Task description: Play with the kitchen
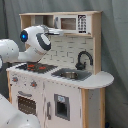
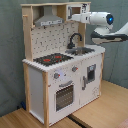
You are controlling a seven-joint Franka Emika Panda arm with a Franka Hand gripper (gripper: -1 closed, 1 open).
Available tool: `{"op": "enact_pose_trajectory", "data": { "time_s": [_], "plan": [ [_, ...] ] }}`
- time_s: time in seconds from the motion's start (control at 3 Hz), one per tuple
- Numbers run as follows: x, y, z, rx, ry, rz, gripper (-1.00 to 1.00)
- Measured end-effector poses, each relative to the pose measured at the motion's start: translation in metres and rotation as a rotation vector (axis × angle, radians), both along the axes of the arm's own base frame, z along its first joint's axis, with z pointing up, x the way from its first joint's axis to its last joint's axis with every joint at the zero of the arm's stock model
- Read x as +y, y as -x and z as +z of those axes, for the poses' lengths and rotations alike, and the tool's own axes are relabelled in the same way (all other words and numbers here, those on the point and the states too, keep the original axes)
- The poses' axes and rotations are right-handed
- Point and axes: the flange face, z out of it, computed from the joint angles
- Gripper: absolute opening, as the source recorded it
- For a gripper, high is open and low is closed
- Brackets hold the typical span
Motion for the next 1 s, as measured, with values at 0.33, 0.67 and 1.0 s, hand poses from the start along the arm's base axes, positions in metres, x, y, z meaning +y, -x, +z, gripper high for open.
{"op": "enact_pose_trajectory", "data": {
  "time_s": [0.33,0.67,1.0],
  "plan": [
    [0.005,-0.012,0.009,-0.014,0.019,-0.009,1.00],
    [0.017,-0.023,0.013,-0.008,0.037,-0.020,1.00],
    [0.011,-0.039,0.012,0.016,0.083,-0.065,1.00]
  ]
}}
